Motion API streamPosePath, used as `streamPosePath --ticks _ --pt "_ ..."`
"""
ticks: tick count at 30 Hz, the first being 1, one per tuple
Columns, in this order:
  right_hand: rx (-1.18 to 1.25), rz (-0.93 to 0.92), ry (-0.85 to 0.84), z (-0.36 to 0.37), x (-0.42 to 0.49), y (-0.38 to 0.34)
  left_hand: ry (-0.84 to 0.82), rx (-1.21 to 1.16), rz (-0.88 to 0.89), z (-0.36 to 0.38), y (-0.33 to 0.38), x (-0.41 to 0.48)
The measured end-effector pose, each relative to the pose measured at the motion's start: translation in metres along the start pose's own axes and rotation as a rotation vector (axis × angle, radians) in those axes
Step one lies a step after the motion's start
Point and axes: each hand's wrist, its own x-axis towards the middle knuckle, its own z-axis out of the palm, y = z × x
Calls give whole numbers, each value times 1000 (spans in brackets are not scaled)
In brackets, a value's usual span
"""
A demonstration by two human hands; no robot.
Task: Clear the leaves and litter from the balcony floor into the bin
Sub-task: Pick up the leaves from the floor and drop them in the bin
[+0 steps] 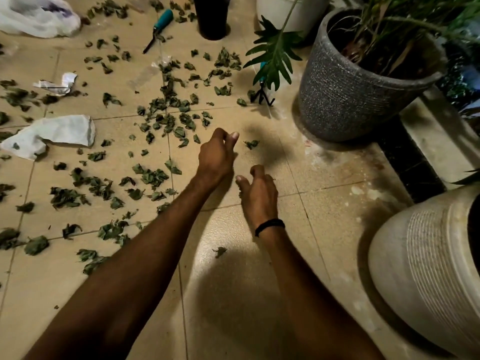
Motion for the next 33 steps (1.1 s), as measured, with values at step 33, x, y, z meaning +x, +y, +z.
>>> streamPosePath --ticks 33 --pt "1218 623 114 -72 0 33 -461 -1546 -876 -44 6 -95"
